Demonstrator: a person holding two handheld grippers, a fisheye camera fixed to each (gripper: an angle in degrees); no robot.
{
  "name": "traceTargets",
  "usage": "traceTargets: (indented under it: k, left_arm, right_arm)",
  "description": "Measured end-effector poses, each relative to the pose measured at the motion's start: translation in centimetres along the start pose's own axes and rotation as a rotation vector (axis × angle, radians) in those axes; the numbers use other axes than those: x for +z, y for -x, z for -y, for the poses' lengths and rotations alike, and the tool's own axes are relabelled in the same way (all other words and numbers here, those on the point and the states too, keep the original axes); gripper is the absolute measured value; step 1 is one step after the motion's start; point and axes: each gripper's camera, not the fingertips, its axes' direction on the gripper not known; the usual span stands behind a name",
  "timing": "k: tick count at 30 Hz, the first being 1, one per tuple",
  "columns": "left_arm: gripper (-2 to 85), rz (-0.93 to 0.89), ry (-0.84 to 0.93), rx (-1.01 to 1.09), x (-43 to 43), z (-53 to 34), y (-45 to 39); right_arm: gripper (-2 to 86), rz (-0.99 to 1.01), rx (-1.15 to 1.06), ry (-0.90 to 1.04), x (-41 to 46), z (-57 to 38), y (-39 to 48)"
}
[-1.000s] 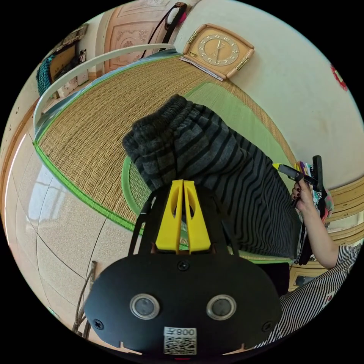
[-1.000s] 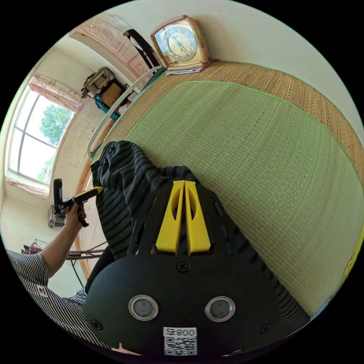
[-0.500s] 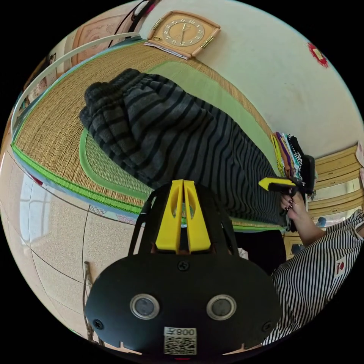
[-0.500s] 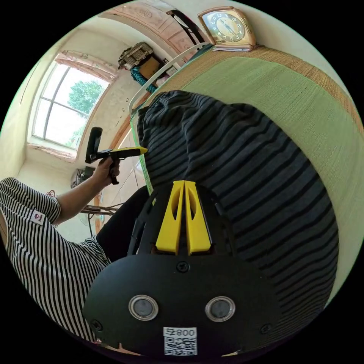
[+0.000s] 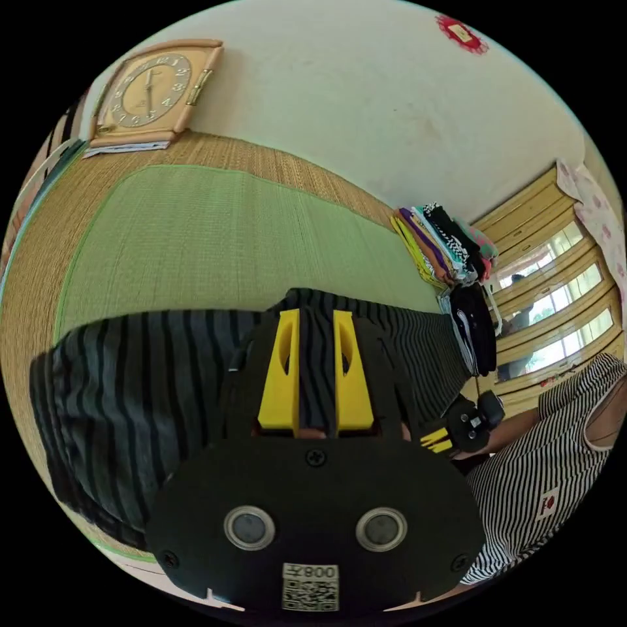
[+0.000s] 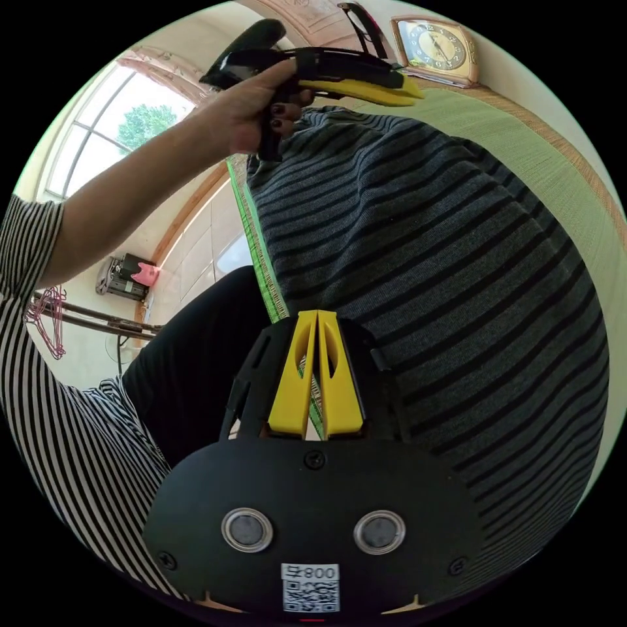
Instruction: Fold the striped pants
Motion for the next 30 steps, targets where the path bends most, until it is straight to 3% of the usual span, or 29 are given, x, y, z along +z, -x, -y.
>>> traceTargets:
  k: [6, 11, 19, 27, 30]
  left_arm:
    - [5.2, 0.103, 0.445, 0.08, 9.2, 10.2, -2.9]
    - [3.2, 0.067, 0.342, 0.103, 8.9, 14.1, -7.4]
    - [3.7, 0.052, 0.343, -0.032, 12.4, 18.0, -12.0]
    - [2.8, 0.293, 0.152, 0.098, 10.8, 19.5, -24.2]
    - [2.0, 0.15, 0.106, 0.122, 11.7, 19.9, -28.9]
  right_arm:
    - [0.1, -0.015, -0.009, -0.077, 0.5, -3.8, 0.0]
    - [0.1, 0.001, -0.002, -0.124, 0.9, -6.9, -0.5]
    - [0.1, 0.011, 0.009, -0.178, 1.5, -12.0, -1.6]
    - [0.0, 0.171, 0.181, -0.232, -1.8, -18.9, -5.6]
    - [0.0, 0.111, 0.289, -0.282, -4.3, -23.8, -7.1]
